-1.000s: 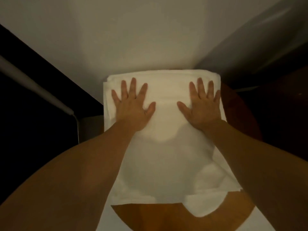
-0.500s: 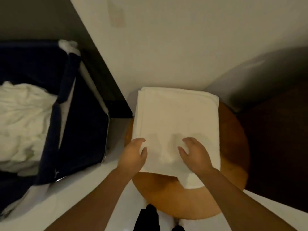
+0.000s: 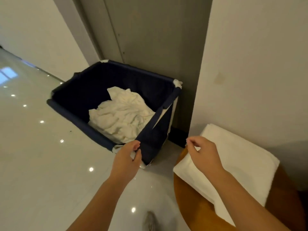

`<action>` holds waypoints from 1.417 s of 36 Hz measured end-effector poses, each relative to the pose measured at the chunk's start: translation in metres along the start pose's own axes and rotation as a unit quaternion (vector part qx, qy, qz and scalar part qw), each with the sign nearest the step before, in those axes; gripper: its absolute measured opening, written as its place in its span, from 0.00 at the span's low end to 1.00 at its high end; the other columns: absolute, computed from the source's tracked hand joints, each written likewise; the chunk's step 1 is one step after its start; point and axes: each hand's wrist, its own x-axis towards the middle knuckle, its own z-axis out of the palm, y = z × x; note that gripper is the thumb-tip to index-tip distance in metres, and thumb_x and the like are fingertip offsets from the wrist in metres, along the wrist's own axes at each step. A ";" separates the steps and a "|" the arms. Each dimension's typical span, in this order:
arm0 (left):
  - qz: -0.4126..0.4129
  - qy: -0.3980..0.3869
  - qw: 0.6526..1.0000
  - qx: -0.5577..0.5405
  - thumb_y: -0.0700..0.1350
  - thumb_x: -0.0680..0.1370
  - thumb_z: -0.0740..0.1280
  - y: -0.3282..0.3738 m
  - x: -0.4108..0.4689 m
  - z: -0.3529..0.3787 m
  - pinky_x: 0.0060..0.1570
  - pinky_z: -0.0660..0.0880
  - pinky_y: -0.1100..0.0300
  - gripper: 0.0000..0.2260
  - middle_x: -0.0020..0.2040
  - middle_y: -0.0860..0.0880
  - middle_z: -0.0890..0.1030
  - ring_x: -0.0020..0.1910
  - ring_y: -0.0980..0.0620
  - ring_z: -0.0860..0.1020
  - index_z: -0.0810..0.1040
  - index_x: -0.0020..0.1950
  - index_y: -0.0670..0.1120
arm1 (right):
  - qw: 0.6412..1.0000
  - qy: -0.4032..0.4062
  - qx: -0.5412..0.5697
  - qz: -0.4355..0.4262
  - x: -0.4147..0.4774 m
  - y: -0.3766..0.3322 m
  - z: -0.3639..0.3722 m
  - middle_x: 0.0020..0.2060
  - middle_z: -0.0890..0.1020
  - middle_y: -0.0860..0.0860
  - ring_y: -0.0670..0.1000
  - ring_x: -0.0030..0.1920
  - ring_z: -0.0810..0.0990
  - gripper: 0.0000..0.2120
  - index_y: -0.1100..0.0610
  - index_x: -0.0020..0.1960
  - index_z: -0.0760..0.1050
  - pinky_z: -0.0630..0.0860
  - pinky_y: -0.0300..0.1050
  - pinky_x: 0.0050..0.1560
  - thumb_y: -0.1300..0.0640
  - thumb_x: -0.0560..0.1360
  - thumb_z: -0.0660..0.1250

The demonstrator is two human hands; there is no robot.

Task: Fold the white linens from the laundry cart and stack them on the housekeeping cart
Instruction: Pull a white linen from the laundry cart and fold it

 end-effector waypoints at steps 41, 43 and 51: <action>-0.008 -0.086 0.996 0.001 0.40 0.78 0.65 -0.270 0.281 -0.178 0.48 0.70 0.76 0.12 0.53 0.53 0.79 0.51 0.57 0.77 0.78 0.61 0.47 | 0.999 -0.017 -0.032 0.008 0.205 -0.142 0.320 0.33 0.78 0.48 0.50 0.37 0.78 0.06 0.59 0.41 0.80 0.75 0.43 0.42 0.62 0.76 0.67; -0.006 -0.096 0.995 0.012 0.39 0.78 0.66 -0.269 0.298 -0.171 0.53 0.72 0.71 0.12 0.53 0.53 0.79 0.53 0.56 0.78 0.78 0.61 0.46 | 0.999 -0.028 -0.031 0.034 0.225 -0.136 0.323 0.34 0.79 0.51 0.50 0.38 0.78 0.07 0.59 0.42 0.80 0.75 0.44 0.43 0.60 0.77 0.66; -0.001 -0.126 0.991 0.054 0.38 0.78 0.65 -0.269 0.373 -0.152 0.54 0.72 0.63 0.13 0.52 0.55 0.77 0.50 0.56 0.76 0.78 0.62 0.45 | 0.992 -0.061 -0.049 0.095 0.285 -0.128 0.332 0.40 0.82 0.54 0.52 0.42 0.79 0.07 0.60 0.46 0.81 0.75 0.45 0.48 0.59 0.77 0.65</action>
